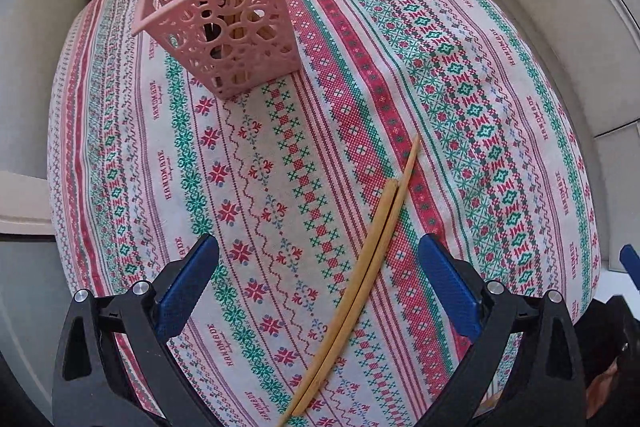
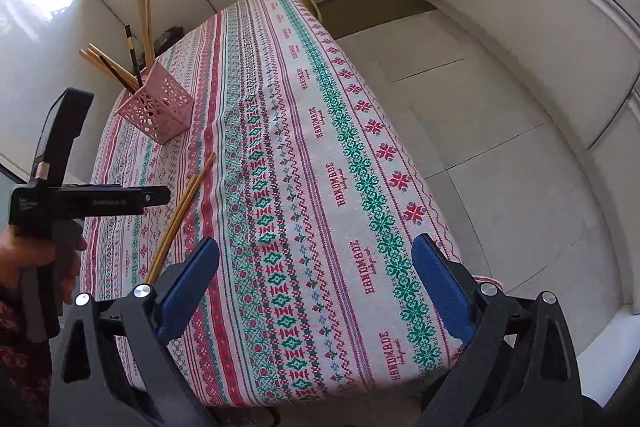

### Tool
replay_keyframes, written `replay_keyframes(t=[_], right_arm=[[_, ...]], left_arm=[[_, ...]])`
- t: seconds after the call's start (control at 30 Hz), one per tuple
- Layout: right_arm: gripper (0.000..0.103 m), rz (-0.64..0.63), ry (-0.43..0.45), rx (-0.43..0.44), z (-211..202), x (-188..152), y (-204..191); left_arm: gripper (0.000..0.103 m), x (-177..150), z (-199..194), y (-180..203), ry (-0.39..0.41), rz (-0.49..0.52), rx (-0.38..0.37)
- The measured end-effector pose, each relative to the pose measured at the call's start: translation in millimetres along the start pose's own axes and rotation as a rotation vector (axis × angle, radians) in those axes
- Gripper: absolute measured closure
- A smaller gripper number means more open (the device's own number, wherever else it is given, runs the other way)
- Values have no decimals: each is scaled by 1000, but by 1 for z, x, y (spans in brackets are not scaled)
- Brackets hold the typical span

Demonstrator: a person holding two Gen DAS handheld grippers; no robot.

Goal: Organize utensils
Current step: 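Lower the left gripper to the last two chopsticks and close on one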

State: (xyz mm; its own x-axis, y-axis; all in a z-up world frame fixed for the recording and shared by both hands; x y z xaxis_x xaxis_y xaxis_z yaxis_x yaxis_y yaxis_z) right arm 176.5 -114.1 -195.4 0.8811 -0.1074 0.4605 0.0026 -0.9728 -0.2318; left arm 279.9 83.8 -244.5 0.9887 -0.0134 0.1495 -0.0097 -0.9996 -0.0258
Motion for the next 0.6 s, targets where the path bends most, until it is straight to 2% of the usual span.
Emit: replay_keyframes(t=[0.07, 0.13, 0.17, 0.4, 0.57, 0.6], right_arm=[[9, 12, -9, 19, 2, 1, 1], [9, 25, -18, 43, 3, 2, 3], [9, 32, -21, 54, 3, 2, 4], [9, 61, -36, 84, 3, 3, 7], [9, 62, -37, 85, 4, 3, 7], [9, 60, -38, 83, 4, 3, 7]], left_arm=[[18, 5, 5, 0, -13, -4, 2], [43, 7, 13, 1, -44, -5, -1], [46, 8, 16, 1, -58, -3, 1], [46, 12, 32, 2, -75, 8, 0], [47, 16, 29, 20, -75, 53, 29], [50, 15, 29, 24, -76, 63, 25]])
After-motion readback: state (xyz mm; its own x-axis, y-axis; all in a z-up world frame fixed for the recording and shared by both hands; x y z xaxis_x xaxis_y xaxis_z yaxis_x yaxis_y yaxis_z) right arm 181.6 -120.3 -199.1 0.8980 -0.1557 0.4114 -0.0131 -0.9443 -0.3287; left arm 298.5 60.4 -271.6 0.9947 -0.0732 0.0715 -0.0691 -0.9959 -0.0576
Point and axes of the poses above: each gripper's, at about its wrist camera, not at the fingertips, and z roughly the way its jaws point, y to its right, x to its top, the point moved 4 cm from there along z, roughly the way its jaws point, and after that the axes turned 14 degrees about -z, right-handed, at the moved point
